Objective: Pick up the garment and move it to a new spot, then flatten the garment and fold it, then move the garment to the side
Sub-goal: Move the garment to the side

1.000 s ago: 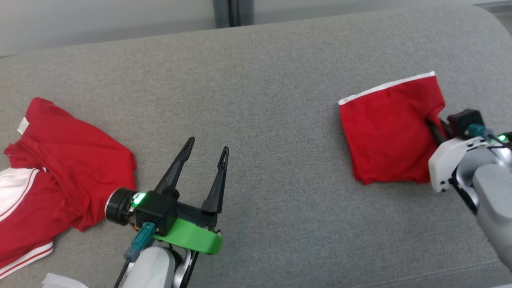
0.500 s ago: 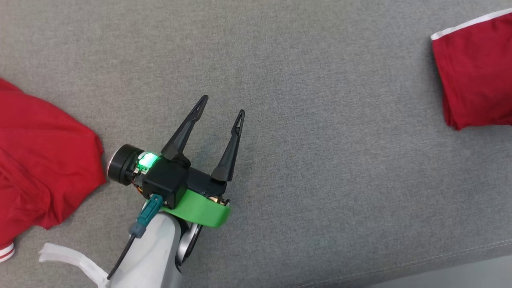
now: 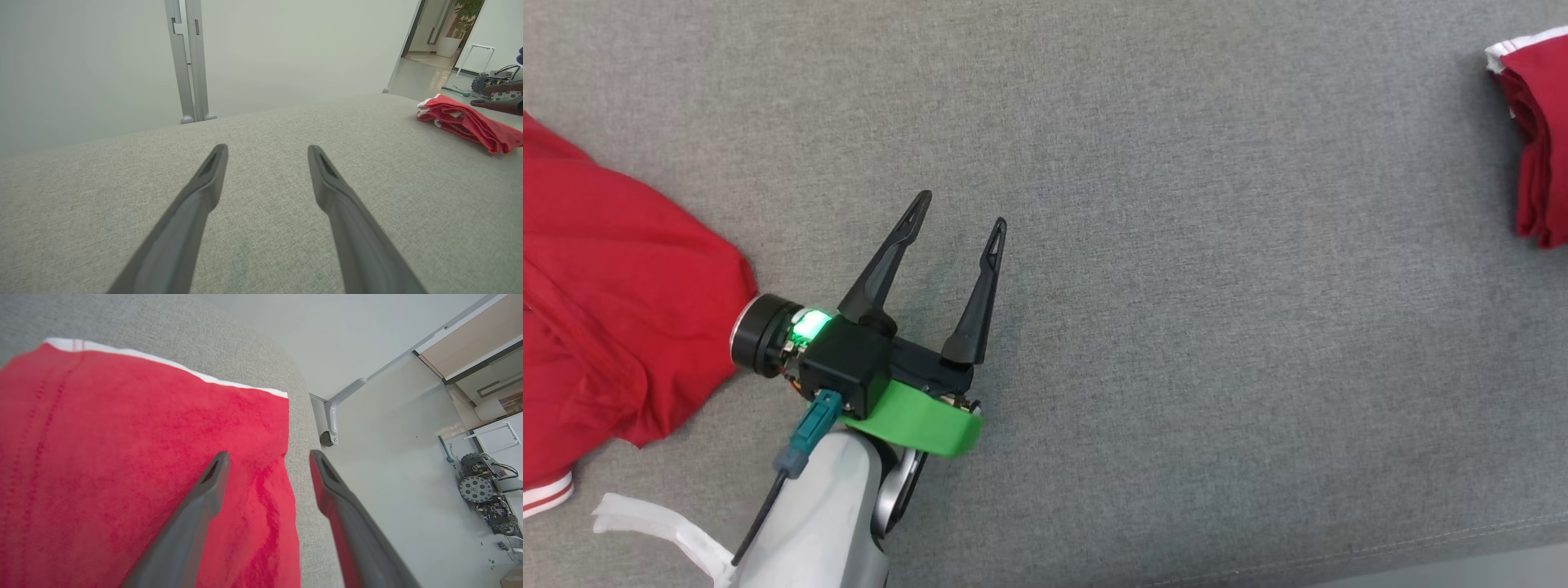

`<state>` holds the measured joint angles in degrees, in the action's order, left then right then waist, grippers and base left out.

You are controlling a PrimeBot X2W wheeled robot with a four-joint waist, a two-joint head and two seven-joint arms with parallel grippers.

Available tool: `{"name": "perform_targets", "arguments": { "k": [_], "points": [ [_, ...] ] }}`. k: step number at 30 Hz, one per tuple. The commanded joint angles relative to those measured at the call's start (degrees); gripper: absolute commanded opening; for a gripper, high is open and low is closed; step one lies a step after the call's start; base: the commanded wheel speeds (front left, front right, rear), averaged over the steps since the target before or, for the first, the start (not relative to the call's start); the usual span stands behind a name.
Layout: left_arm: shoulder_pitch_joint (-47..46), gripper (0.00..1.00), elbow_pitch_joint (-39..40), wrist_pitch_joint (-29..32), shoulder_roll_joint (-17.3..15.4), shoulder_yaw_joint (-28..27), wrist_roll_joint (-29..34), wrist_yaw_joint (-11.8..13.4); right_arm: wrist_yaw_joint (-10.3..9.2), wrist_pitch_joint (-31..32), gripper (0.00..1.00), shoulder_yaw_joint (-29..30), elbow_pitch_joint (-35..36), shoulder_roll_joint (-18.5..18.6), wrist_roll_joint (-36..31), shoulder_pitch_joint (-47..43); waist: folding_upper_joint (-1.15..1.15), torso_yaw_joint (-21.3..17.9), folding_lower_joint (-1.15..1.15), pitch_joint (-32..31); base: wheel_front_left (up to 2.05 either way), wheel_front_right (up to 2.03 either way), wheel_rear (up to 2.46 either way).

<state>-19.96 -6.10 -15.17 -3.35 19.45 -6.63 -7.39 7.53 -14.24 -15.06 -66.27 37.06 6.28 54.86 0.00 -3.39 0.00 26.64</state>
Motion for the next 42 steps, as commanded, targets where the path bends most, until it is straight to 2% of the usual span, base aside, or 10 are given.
{"name": "perform_targets", "arguments": {
  "k": [1,9,12,14,17,28,34,42],
  "points": [
    [1.01,1.00,-0.18,0.05,-0.12,-0.46,-0.35,-0.13,-0.08,-0.45,1.00,0.57,-0.53,-0.70,-0.54,-1.17,0.00,-0.12,0.00,-2.48,0.00,0.00,0.00],
    [4.87,1.00,-0.41,0.05,0.25,-3.50,-1.21,-0.13,-0.08,-0.92,1.00,2.66,1.49,-5.75,-0.52,-4.60,0.00,-0.44,0.00,-11.34,0.00,0.00,0.00],
    [7.28,1.00,-0.20,0.05,0.30,-5.92,-2.45,0.31,-0.08,-0.97,1.00,4.92,6.98,-7.49,0.47,-6.96,0.00,-0.23,0.00,-15.06,0.00,0.00,0.00],
    [8.89,1.00,-0.05,0.05,0.36,-7.42,-2.79,0.66,-0.07,-0.93,1.00,6.61,11.43,-10.88,2.03,-10.00,0.00,-0.10,0.00,-17.24,0.00,0.00,0.00],
    [11.23,1.00,0.21,0.05,0.39,-9.08,-3.88,1.14,-0.09,-0.94,1.00,8.45,18.80,-13.77,2.62,-14.20,0.00,0.33,0.00,-19.93,0.00,0.00,0.00],
    [18.53,1.00,0.01,0.05,0.38,-11.24,-5.36,2.19,-0.08,-0.97,1.00,13.09,41.80,-26.14,4.29,-32.88,0.00,2.51,0.00,-26.57,0.00,0.00,0.00],
    [21.21,1.00,-1.03,0.05,0.38,-11.61,-5.57,2.58,-0.08,-0.96,1.00,13.05,49.56,-31.14,4.28,-41.16,0.00,3.32,0.00,-27.84,0.00,0.00,0.00],
    [23.92,1.00,-1.39,0.05,0.39,-10.99,-6.73,3.26,-0.07,-0.96,1.00,12.44,53.88,-33.78,3.33,-49.38,0.00,4.41,0.00,-29.31,0.00,0.00,0.00]
  ]
}}
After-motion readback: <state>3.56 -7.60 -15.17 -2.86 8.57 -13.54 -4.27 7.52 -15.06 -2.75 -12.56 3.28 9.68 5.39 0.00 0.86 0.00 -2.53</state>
